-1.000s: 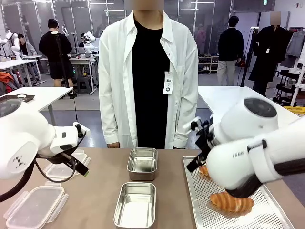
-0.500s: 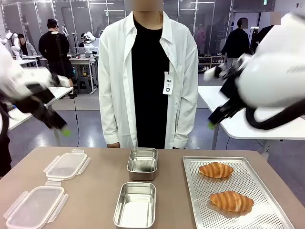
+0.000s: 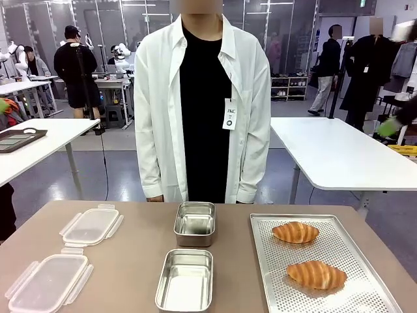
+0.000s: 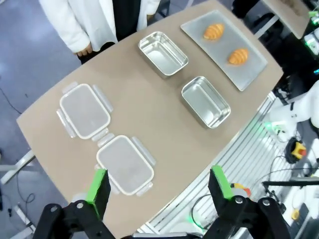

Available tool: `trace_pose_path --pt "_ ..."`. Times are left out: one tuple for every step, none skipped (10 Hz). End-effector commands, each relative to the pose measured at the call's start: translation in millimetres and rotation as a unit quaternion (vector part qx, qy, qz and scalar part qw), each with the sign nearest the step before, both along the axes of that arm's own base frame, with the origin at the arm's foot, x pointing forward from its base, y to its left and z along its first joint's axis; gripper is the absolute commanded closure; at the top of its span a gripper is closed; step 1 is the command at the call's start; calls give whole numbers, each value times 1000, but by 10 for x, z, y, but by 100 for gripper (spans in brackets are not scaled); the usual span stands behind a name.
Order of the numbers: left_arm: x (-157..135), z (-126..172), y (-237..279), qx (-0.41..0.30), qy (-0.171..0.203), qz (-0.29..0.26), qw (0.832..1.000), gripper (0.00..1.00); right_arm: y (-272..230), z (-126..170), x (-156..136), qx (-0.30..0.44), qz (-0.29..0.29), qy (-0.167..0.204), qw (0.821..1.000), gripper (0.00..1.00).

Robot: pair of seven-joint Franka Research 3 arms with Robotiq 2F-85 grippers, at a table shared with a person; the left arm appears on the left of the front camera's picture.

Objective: Place the bread into the airtight container.
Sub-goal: Pick up a Butter Roll and place it into an empty Airtight Container.

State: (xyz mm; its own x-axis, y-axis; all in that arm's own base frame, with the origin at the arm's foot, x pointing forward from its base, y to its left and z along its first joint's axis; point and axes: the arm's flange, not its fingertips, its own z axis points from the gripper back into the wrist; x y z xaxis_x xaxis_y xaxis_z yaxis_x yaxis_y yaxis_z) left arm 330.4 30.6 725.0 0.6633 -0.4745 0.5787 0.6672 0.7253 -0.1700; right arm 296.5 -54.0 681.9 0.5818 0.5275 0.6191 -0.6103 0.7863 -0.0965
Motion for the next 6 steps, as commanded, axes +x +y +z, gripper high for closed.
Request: trace_pose_path --pt "-54 1 270 -23 -1 -12 1000 0 -385 27 -141 -7 -4 6 1000 0" --pt "-154 37 423 -29 -9 -4 1000 0 -596 46 -242 -2 -12 12 1000 0" --pt "-209 42 497 -31 -9 2 999 0 -722 43 -303 5 -18 16 1000 0" --pt "-199 -2 488 -42 -4 2 999 0 -754 11 -293 17 -23 18 999 0" --pt "-149 -69 452 -47 2 -5 999 0 -702 -44 -238 37 -34 25 998 0" --pt "-192 43 564 -27 -9 17 999 0 -764 17 -339 16 -29 12 999 0"
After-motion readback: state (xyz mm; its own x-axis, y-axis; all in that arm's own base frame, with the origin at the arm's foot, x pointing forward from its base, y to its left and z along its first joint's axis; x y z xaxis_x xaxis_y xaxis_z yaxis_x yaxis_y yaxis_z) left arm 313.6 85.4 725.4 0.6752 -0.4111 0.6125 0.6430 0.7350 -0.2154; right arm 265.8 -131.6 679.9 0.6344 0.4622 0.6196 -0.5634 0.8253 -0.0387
